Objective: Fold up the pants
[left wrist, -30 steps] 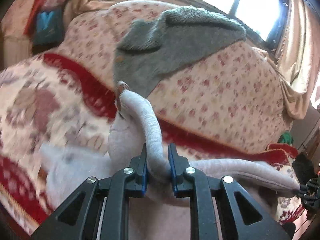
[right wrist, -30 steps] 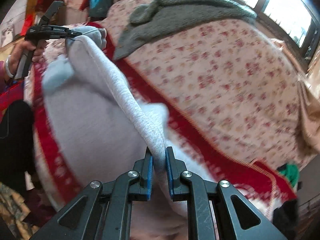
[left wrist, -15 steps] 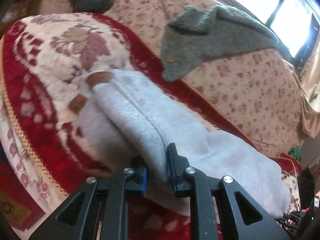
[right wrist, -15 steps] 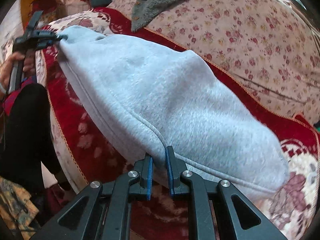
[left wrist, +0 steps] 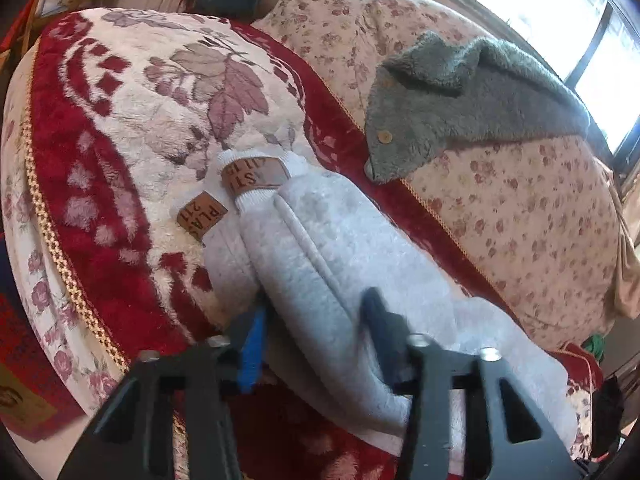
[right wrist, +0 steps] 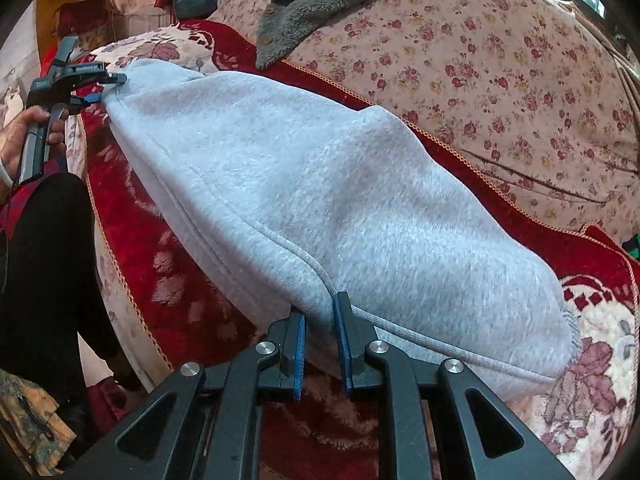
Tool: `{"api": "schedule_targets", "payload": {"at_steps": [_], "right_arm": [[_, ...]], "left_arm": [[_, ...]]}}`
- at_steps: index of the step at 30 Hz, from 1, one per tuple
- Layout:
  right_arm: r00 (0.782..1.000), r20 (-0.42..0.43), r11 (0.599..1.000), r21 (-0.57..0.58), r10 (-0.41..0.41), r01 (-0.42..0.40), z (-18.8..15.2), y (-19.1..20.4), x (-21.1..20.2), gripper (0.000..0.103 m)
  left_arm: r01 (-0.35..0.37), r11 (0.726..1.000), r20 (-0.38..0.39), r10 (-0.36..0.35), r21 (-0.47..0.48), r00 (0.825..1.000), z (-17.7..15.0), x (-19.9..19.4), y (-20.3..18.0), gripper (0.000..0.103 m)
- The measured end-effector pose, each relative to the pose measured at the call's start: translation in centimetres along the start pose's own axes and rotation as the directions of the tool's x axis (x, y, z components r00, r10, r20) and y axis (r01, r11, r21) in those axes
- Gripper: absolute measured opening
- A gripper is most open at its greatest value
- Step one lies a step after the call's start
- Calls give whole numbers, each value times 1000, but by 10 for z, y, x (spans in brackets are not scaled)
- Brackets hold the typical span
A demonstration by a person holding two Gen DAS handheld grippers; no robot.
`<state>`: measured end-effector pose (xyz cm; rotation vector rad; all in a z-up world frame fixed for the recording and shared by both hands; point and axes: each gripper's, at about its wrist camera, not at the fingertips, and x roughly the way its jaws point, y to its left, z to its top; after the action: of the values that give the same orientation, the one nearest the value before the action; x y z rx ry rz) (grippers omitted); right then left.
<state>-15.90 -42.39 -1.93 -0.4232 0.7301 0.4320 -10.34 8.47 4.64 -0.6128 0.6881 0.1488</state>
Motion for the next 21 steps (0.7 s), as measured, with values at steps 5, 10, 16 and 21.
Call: {"api": "schedule_targets", "payload": {"at_steps": [5,10,16,21], "right_arm": [[1000,15,1000,24,-3,3,1,1,-1,18],[998,48,989,138,44,-51,-2,-12,-5,19],[981,147,923,346,123,-168,-22,-50,-39,73],[976,195,844,504,99,-186,-59,-91,-69,80]], "left_arm": [[-32,999,5,32,10,999,1,3,-4,24],[-65,998,19,65,4,998,-7,2,-3,23],[-87,996,57,86,9,995,-6,-25,-7,56],[-82,987,111,66,139,992,-6,-68,-47,65]]}}
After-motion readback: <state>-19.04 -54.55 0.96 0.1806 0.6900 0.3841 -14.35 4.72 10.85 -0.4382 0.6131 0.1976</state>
